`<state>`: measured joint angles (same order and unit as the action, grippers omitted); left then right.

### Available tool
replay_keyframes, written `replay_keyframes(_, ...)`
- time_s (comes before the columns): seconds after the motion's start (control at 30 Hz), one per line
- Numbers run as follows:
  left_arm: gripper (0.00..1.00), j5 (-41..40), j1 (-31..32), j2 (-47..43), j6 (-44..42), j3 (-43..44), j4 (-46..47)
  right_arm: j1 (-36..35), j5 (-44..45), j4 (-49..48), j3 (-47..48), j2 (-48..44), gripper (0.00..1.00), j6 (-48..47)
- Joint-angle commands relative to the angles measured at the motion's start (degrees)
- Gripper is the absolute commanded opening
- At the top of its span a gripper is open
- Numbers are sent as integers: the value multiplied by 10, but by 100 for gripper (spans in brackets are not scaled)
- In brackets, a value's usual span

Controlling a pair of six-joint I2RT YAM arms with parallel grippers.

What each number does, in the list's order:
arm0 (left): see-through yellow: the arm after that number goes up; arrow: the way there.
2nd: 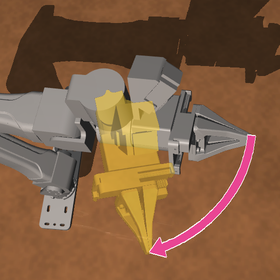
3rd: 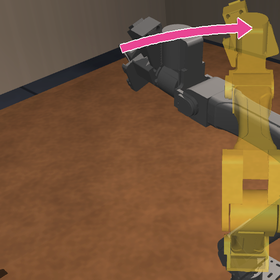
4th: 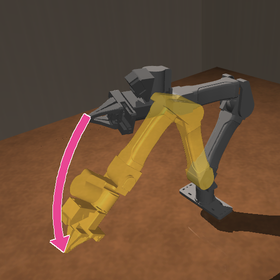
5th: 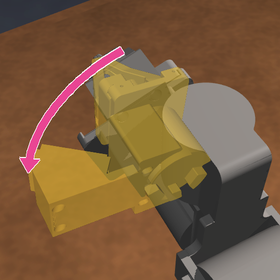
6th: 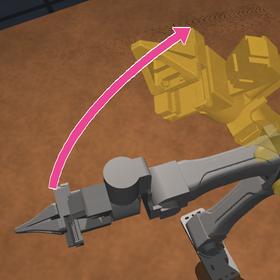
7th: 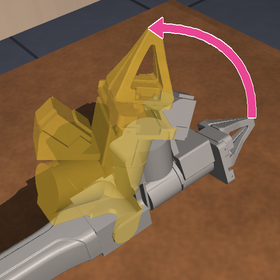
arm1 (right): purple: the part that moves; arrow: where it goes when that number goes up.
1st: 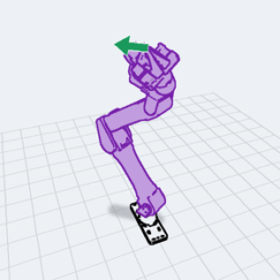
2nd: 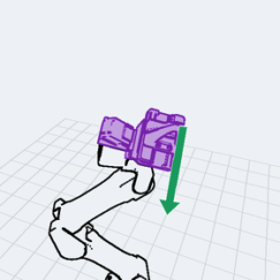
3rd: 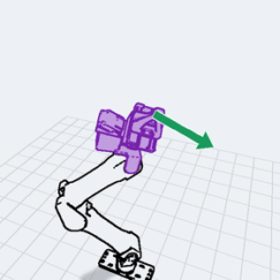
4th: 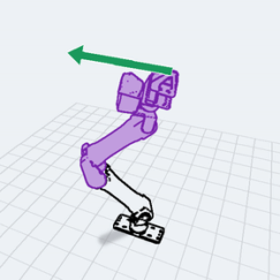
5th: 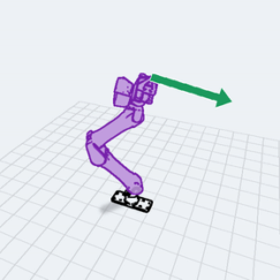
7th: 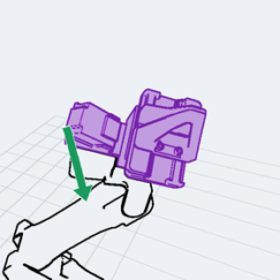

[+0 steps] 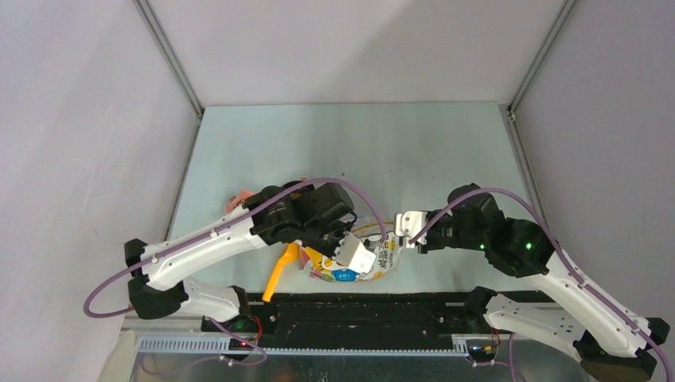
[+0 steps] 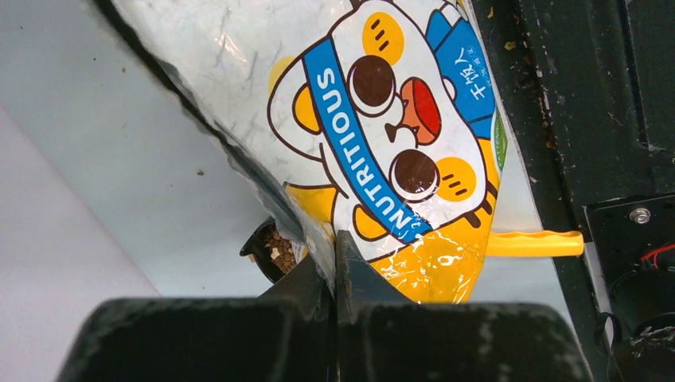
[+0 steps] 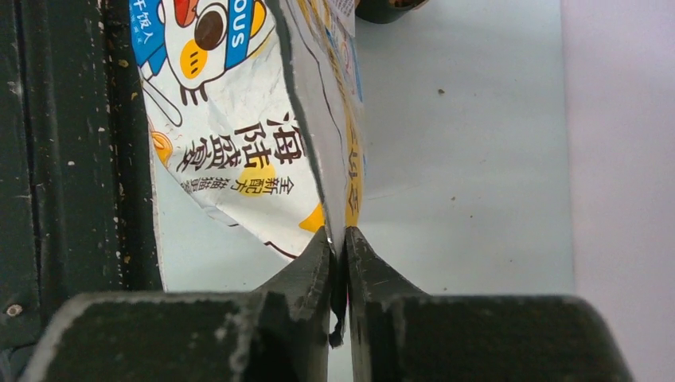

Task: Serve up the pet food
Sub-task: Close the pet food bag at the center of the board.

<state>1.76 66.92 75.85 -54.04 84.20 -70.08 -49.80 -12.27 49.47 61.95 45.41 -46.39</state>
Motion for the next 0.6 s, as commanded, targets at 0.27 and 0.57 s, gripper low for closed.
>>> replay_keyframes(0.27,0,14,2,-66,-21,12,8,-5,-38,-31,33,43,34,-43)
replay_keyframes(0.57,0,27,2,-76,-21,7,20,-25,-59,-26,34,45,0,-40)
